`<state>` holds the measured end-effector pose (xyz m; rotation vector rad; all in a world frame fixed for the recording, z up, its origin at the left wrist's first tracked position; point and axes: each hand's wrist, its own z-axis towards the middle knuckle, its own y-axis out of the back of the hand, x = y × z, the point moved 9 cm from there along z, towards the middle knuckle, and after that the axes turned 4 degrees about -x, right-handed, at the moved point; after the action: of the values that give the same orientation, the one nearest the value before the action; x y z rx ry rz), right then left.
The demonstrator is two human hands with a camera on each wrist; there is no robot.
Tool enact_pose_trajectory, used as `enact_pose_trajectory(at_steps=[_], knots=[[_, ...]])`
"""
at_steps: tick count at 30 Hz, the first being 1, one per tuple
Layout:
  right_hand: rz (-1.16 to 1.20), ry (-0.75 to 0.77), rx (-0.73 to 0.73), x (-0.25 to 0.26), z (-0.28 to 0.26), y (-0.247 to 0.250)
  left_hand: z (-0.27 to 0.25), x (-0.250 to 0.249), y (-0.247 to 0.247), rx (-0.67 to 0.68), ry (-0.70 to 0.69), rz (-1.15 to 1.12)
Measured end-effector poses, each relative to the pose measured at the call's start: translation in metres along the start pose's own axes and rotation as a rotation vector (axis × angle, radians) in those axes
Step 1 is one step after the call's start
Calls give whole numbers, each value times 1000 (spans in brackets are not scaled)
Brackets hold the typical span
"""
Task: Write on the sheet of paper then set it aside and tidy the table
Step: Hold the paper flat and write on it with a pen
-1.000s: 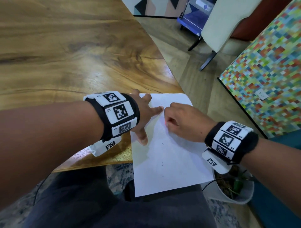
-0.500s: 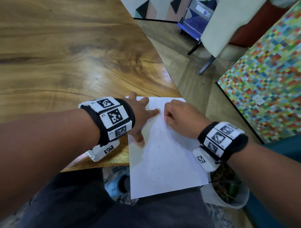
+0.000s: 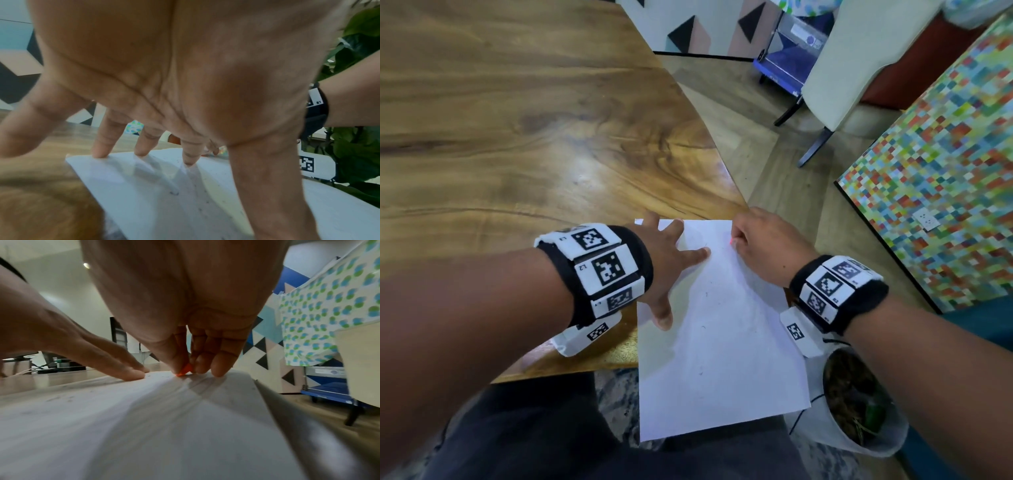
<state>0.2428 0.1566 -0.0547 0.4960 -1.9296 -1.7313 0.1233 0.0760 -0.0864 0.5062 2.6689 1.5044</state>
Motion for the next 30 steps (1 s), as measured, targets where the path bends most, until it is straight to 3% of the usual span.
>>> enact_pose_trajectory(at_steps=[7, 10, 15, 21, 30], knots=[[-22, 250, 116, 29, -39, -23, 4, -12, 4, -23, -105, 49], [-22, 190, 17, 16, -22, -15, 5, -18, 6, -20, -153, 49], [-27, 109, -25, 6, -9, -8, 8, -18, 14, -83, -157, 3], [11, 294, 184, 52, -57, -24, 12, -18, 14, -137, -134, -7], [-3, 24, -31, -7, 9, 1, 16, -13, 14, -100, -94, 0]])
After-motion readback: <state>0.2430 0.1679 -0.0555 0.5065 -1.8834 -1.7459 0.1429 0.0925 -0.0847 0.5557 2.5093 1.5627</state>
